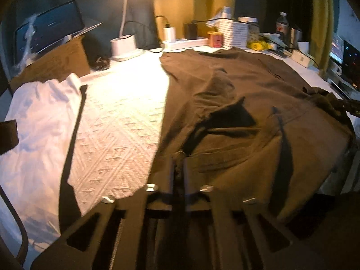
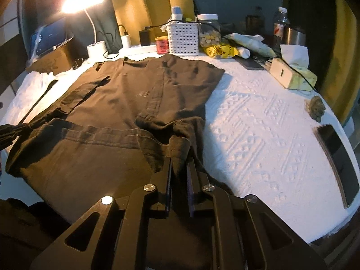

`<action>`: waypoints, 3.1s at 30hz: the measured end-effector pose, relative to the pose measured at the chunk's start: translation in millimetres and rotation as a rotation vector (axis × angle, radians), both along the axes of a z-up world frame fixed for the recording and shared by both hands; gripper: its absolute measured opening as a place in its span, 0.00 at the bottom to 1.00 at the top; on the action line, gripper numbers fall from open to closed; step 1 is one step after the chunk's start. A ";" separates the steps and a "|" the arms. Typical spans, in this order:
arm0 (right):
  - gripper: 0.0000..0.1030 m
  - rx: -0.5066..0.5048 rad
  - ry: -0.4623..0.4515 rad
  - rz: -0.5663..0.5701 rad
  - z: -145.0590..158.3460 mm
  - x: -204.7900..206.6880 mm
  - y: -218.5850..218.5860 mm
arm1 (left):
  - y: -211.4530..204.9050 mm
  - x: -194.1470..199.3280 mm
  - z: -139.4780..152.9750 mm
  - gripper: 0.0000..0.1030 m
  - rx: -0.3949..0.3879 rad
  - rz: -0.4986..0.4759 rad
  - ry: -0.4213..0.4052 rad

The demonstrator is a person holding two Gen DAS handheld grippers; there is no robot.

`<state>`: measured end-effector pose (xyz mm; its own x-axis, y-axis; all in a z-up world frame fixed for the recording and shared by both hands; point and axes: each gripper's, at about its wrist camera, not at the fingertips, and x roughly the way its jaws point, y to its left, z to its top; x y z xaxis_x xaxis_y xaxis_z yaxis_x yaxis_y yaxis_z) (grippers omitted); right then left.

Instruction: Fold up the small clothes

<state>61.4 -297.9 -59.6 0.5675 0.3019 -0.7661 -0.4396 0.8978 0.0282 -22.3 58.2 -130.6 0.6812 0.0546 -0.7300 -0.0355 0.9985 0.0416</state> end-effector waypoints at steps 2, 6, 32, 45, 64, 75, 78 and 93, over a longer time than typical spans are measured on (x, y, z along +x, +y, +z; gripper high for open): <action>0.11 0.000 -0.003 0.004 0.1 -2.0 1.1 | -4.9 -3.6 5.2 0.04 0.014 -0.013 -0.023; 0.09 0.002 -0.027 0.004 6.6 -5.1 0.4 | -5.7 -9.9 18.0 0.03 0.013 -0.014 -0.063; 0.09 0.021 -0.175 -0.070 67.3 -4.2 -21.0 | 16.5 -13.5 81.1 0.03 0.057 0.081 -0.279; 0.09 0.052 -0.221 -0.099 89.2 20.1 -22.7 | 26.7 12.3 107.3 0.03 0.048 0.093 -0.357; 0.09 0.073 -0.272 -0.100 106.2 87.7 -14.2 | 40.1 69.6 128.4 0.03 0.058 0.088 -0.413; 0.09 0.074 -0.268 -0.101 99.3 136.8 -4.2 | 53.6 113.8 127.4 0.03 0.090 0.088 -0.404; 0.09 0.069 -0.261 -0.108 95.8 149.4 -2.6 | 58.7 127.6 125.7 0.03 0.096 0.082 -0.393; 0.09 0.044 -0.251 -0.108 79.1 230.7 14.7 | 76.0 203.3 118.0 0.03 0.136 0.057 -0.381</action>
